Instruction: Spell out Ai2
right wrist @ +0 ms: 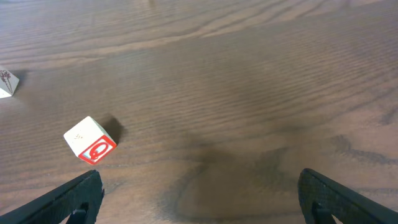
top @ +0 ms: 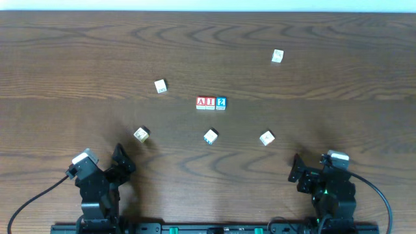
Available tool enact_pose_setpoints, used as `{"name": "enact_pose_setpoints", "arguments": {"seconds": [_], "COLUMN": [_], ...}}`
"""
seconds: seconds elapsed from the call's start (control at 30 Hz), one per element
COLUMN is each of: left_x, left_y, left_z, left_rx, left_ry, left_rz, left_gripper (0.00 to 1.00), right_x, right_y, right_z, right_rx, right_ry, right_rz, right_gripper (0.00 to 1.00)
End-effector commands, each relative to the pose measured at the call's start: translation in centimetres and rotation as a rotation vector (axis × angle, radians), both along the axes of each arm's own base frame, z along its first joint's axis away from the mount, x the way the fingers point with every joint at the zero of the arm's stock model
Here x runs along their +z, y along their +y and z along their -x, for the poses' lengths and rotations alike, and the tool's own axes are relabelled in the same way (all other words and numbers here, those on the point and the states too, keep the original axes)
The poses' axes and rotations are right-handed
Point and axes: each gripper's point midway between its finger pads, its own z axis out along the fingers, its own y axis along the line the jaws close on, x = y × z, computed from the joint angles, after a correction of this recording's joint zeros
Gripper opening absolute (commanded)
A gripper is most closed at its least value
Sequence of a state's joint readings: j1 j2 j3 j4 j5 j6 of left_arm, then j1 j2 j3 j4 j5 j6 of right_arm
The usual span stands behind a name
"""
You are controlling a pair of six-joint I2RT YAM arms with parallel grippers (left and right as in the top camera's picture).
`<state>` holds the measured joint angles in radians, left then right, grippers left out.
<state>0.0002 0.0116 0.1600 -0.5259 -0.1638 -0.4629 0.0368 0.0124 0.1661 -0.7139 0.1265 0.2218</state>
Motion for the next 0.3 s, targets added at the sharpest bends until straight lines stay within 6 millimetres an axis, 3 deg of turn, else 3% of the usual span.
{"name": "enact_pose_setpoints", "arguments": {"seconds": [0.0,0.27], "left_x": [-0.56,-0.56], "left_y": [0.45,0.45], "left_z": [0.09,0.09], "left_rx": [0.014,0.014], "left_ry": [0.013,0.013], "left_rz": [-0.027,-0.027], "left_gripper": [0.95,0.95], "right_x": [-0.1,-0.1], "right_y": [-0.05,-0.05], "right_z": [0.03,0.03], "right_rx": [0.005,0.005], "right_ry": [0.001,0.001], "right_rz": [0.01,0.01], "right_gripper": [0.99,0.99]}}
